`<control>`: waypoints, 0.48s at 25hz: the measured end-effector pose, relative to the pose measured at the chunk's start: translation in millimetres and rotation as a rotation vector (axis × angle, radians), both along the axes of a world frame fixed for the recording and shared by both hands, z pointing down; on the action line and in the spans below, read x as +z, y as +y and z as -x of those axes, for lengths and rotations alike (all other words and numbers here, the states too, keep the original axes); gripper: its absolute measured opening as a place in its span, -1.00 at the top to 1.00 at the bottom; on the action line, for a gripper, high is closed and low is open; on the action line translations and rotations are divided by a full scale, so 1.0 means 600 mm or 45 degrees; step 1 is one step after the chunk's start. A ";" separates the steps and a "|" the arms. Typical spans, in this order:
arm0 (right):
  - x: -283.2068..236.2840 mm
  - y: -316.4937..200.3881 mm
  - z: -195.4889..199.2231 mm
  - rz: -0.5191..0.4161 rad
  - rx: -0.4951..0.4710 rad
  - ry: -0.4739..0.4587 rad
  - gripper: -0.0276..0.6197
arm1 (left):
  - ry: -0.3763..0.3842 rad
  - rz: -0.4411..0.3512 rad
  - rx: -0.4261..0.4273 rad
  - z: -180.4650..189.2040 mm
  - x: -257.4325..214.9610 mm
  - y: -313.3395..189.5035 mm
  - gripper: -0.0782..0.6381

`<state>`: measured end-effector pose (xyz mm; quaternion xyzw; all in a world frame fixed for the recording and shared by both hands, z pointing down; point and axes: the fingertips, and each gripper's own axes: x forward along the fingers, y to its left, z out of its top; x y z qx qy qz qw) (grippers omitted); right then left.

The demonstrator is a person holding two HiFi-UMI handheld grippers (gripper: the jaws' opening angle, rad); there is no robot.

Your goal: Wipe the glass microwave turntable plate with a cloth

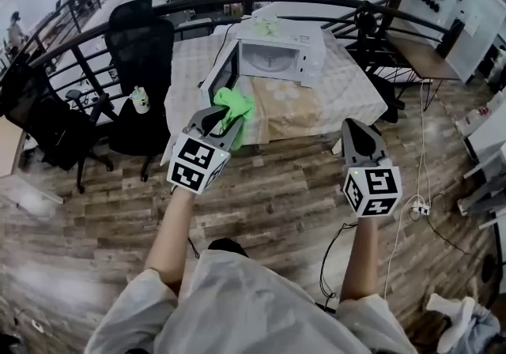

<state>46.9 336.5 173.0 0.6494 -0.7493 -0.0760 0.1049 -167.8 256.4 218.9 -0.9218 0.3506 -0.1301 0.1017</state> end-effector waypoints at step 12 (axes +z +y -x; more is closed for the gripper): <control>0.046 -0.195 -0.059 0.041 0.030 0.073 0.88 | 0.001 -0.012 -0.004 -0.054 0.026 -0.232 0.49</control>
